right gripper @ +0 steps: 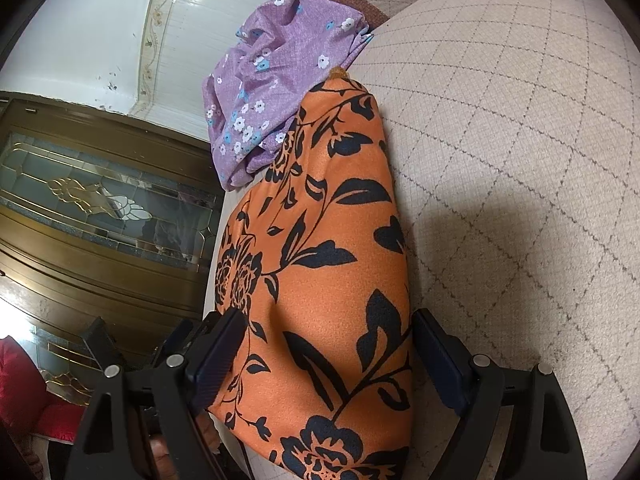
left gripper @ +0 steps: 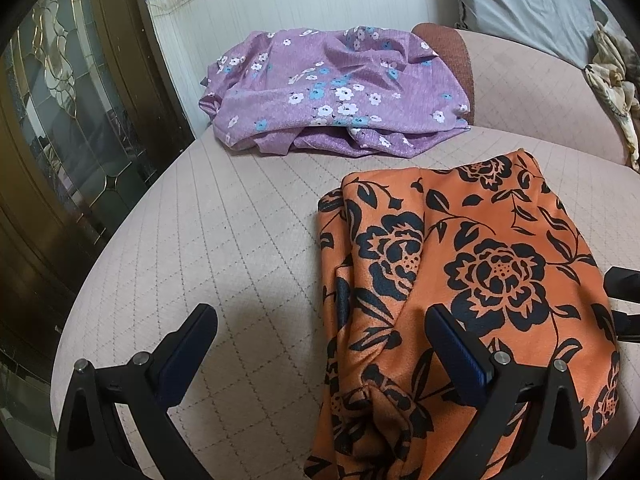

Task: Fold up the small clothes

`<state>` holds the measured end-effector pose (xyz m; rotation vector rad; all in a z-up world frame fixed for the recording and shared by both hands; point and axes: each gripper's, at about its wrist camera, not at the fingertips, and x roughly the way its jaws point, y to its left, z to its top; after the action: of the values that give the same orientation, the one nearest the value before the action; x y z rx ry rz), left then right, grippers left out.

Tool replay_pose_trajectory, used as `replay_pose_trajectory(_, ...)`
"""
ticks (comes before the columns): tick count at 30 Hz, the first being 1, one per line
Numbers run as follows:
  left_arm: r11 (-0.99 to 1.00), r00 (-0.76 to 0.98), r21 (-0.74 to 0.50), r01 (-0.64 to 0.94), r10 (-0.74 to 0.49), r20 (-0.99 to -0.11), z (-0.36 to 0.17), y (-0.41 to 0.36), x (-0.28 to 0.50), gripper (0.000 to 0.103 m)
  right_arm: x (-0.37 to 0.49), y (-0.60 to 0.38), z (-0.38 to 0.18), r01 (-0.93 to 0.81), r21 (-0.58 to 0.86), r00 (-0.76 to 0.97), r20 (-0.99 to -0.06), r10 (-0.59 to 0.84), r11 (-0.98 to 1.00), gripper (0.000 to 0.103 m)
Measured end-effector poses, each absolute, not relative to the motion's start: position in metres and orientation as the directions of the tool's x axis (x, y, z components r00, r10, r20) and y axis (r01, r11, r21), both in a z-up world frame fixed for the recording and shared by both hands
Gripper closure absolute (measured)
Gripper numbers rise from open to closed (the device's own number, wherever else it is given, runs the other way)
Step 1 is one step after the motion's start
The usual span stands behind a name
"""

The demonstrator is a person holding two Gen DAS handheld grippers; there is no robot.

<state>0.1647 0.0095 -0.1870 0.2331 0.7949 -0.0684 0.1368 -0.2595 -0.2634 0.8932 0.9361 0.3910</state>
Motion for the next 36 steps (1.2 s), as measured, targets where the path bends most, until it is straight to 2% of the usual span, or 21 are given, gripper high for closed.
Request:
replay_pose_trajectory(31, 0.973, 0.695, 0.180, 0.146, 0.029, -0.718, -0.1887, 0.0095, 0.1641, 0.000, 0.1359, -0.2597, -0.2628, 0.076, 0.802, 0.566, -0.524, 0.637, 0.592, 0.016)
replay_pose_trajectory(36, 0.977, 0.685, 0.147, 0.152, 0.003, -0.729, -0.1875, 0.0140, 0.1671, 0.000, 0.1366, -0.2594, -0.2614, 0.076, 0.800, 0.568, -0.525, 0.634, 0.595, 0.017)
